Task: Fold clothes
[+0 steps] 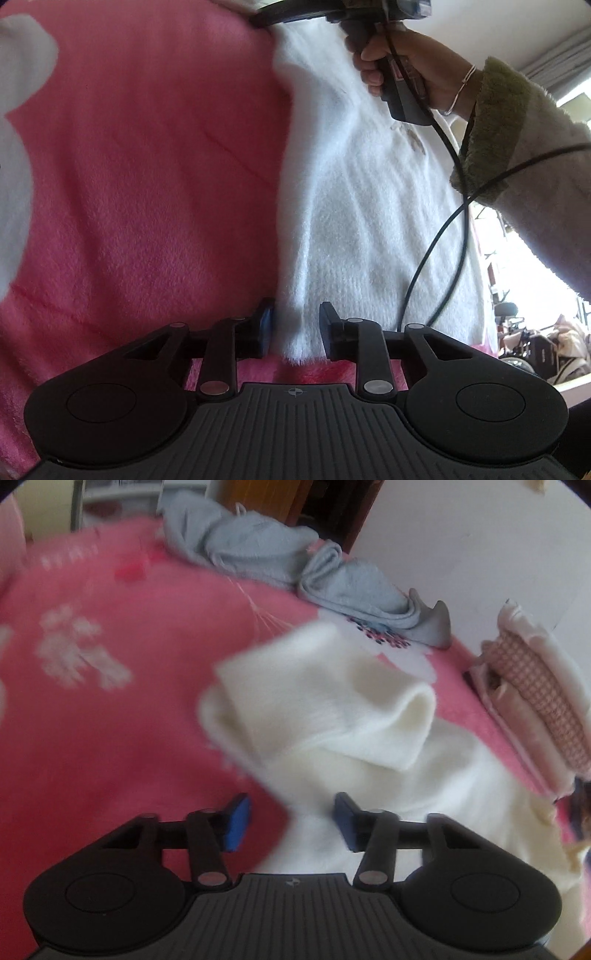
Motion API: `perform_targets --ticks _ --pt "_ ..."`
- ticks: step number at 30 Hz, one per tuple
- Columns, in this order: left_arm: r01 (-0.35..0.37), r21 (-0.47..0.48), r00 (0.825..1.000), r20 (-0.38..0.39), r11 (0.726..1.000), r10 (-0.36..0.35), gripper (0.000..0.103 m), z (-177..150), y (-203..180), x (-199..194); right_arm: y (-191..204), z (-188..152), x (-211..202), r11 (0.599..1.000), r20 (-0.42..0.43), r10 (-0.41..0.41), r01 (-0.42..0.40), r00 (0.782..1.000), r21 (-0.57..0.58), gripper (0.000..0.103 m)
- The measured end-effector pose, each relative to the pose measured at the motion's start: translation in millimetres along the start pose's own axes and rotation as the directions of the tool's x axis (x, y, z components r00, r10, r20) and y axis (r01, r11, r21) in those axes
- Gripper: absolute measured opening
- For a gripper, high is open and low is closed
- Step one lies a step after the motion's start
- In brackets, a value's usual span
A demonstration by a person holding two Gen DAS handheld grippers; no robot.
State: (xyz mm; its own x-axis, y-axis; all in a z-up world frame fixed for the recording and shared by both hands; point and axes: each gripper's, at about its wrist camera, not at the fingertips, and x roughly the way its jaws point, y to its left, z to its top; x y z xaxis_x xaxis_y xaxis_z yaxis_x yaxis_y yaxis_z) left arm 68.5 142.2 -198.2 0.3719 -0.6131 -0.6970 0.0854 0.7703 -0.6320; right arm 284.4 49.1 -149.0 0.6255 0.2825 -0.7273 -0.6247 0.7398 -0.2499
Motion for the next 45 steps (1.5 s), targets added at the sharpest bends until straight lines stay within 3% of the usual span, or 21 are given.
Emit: perform_targets --ticks 1,2,3,5,9,12,16,21,24,25,28,31,34,35,38,43,45 --pt "0.007 -0.008 1.000 0.002 1.000 -0.007 0.025 -1 1 1 -3 0 2 1.000 0.006 -0.008 0.008 1.000 0.018 0.013" --pt "0.014 -0.016 1.000 0.003 1.000 -0.014 0.021 -1 3 2 -6 1 4 0.999 0.012 -0.017 0.016 1.000 0.036 0.012" --pt "0.021 -0.022 1.000 0.001 1.000 -0.021 0.006 -2 4 3 -13 1 -1 0.996 0.041 -0.002 -0.002 0.999 0.094 0.012" --pt "0.037 -0.027 0.999 -0.014 0.999 -0.037 0.006 -1 6 4 -30 2 -14 0.975 0.108 0.027 -0.050 0.994 0.217 0.012" --pt "0.084 -0.034 0.996 -0.017 0.996 -0.084 0.006 0 8 1 -76 -7 -26 0.849 0.255 0.133 -0.243 0.958 0.470 0.011" --pt "0.098 -0.038 0.995 -0.023 0.994 -0.099 0.005 0 10 0 -87 -17 -12 0.794 0.286 0.169 -0.302 0.943 0.528 0.011" --pt "0.091 -0.060 0.995 -0.039 0.994 -0.094 0.005 -3 13 3 -72 -18 11 0.793 0.290 0.198 -0.327 0.936 0.514 0.011" --pt "0.093 -0.115 0.993 -0.055 0.989 -0.100 0.005 -7 22 5 -57 -23 39 0.821 0.249 0.186 -0.290 0.950 0.491 0.010" --pt "0.097 -0.110 0.993 -0.053 0.989 -0.103 0.006 -11 23 2 -67 -10 17 0.837 0.170 0.223 -0.278 0.960 0.472 0.017" --pt "0.097 -0.103 0.993 -0.051 0.990 -0.103 0.006 -11 22 1 -72 -8 4 0.836 0.165 0.224 -0.277 0.960 0.473 0.023" --pt "0.093 -0.087 0.994 -0.051 0.992 -0.098 0.006 -13 19 1 -73 -22 -48 0.840 0.204 0.232 -0.302 0.951 0.450 0.024" --pt "0.089 -0.083 0.994 -0.052 0.993 -0.094 0.006 -14 16 0 -50 -44 -73 0.873 0.165 0.285 -0.327 0.944 0.363 0.020" --pt "0.070 -0.071 0.996 -0.049 0.995 -0.074 0.007 -16 10 -4 -4 -66 -61 0.917 0.050 0.324 -0.327 0.945 0.230 0.010" --pt "0.060 -0.064 0.997 -0.044 0.996 -0.062 0.007 -17 9 -6 13 -76 -61 0.936 0.038 0.308 -0.310 0.951 0.170 0.008" --pt "0.026 -0.068 0.999 -0.040 0.997 -0.029 0.007 -23 7 -11 33 -98 -89 0.942 0.058 0.306 -0.311 0.950 0.128 0.007" --pt "-0.014 -0.081 0.999 -0.036 0.997 0.011 0.010 -25 8 -28 62 -145 -142 0.860 0.005 0.493 -0.488 0.870 0.153 0.007" --pt "-0.044 -0.060 0.999 -0.035 0.997 0.042 0.019 -22 16 -42 73 -160 -156 0.837 -0.029 0.539 -0.531 0.842 0.134 0.006"
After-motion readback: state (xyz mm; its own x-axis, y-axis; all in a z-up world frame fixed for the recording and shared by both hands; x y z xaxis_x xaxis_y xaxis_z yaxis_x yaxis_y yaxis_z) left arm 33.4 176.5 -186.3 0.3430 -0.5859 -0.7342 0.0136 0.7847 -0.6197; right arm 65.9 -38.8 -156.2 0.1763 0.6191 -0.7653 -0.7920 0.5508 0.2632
